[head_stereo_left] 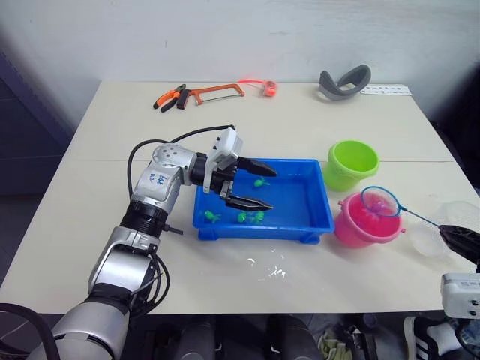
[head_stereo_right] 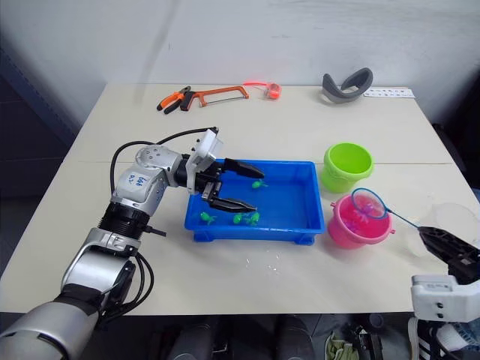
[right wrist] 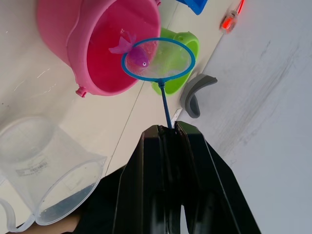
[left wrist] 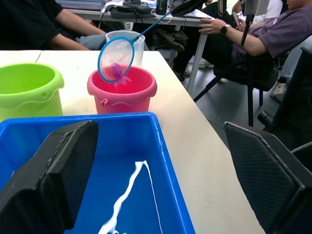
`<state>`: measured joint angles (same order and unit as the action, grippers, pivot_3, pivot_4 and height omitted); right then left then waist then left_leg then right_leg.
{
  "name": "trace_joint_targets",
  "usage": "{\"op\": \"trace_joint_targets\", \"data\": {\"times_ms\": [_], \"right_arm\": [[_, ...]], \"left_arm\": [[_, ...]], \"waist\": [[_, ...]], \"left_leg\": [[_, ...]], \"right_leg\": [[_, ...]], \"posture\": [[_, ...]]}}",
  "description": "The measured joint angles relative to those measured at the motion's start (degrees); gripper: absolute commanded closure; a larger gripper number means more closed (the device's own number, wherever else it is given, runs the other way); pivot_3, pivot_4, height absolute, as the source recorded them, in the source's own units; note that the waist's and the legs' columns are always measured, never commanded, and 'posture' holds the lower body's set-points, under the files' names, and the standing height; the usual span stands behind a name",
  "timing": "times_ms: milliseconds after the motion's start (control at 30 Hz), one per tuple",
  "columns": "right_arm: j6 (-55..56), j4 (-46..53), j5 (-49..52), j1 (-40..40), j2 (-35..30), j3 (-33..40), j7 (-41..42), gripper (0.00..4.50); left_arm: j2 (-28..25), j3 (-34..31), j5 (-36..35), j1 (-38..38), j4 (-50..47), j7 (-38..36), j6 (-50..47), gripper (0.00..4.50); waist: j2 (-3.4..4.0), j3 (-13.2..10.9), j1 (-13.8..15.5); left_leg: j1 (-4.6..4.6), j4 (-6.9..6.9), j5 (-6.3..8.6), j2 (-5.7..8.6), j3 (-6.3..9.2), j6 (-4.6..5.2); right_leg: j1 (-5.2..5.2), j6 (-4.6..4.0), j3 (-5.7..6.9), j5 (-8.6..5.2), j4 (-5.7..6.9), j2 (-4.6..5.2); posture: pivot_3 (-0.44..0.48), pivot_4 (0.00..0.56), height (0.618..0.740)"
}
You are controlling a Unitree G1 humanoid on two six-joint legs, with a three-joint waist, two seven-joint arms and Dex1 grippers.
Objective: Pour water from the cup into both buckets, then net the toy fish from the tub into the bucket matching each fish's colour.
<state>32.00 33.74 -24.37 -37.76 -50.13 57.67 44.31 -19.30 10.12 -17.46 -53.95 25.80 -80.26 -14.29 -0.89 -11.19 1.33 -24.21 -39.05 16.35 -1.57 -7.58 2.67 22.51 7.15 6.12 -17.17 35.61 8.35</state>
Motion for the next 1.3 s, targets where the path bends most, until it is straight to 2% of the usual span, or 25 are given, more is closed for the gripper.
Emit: {"op": "trace_joint_targets", "data": {"times_ms": [667,967,1100,1233,1300], "right_arm": [[4.19,-8.24,-0.94,4.82,-2.45,-0.83,0.41,4.50],[6.87,-10.11,-1.02,4.51,-3.35,0.00,0.42,4.50],[9.64,-8.71,-0.91,2.25,-2.78,-2.40,0.61,4.50],[7.86,-9.00,-0.72,3.69,-2.65,-2.54,0.41,4.50],[2.78,-9.56,3.75,5.47,-2.46,-2.58,0.90,4.50]], "left_arm": [[-0.85,-0.06,0.11,0.00,0.05,0.60,0.41,0.02],[-0.28,-0.07,0.12,-0.01,1.68,0.81,1.17,0.02],[-0.14,-0.10,0.16,-0.01,1.90,0.81,1.41,0.02],[-0.10,-0.10,0.19,-0.01,1.90,0.87,1.43,0.02],[-0.35,-0.08,0.49,-0.01,1.89,0.80,1.79,0.02]], "waist": [[0.00,0.00,-0.12],[0.00,0.00,-0.15],[0.01,0.00,-0.08],[0.00,0.00,-0.13],[0.00,0.00,-0.14]], "left_leg": [[0.04,-0.03,-0.02,0.01,0.03,0.01],[0.04,-0.05,-0.04,0.03,0.03,0.04],[0.03,-0.02,-0.05,0.01,0.09,-0.01],[0.04,-0.04,-0.05,0.02,0.06,0.00],[0.04,-0.03,-0.05,0.01,0.08,0.00]], "right_leg": [[-0.04,0.00,0.02,0.00,0.03,0.03],[-0.05,0.03,0.02,0.02,0.05,0.06],[-0.04,-0.03,0.06,-0.01,0.05,0.02],[-0.05,-0.01,0.04,0.00,0.04,0.04],[-0.04,-0.01,0.05,0.00,0.06,0.05]], "posture": [[0.000,0.150,0.740],[0.000,0.150,0.740],[0.000,0.150,0.740],[0.000,0.150,0.740],[0.000,0.150,0.740]]}}
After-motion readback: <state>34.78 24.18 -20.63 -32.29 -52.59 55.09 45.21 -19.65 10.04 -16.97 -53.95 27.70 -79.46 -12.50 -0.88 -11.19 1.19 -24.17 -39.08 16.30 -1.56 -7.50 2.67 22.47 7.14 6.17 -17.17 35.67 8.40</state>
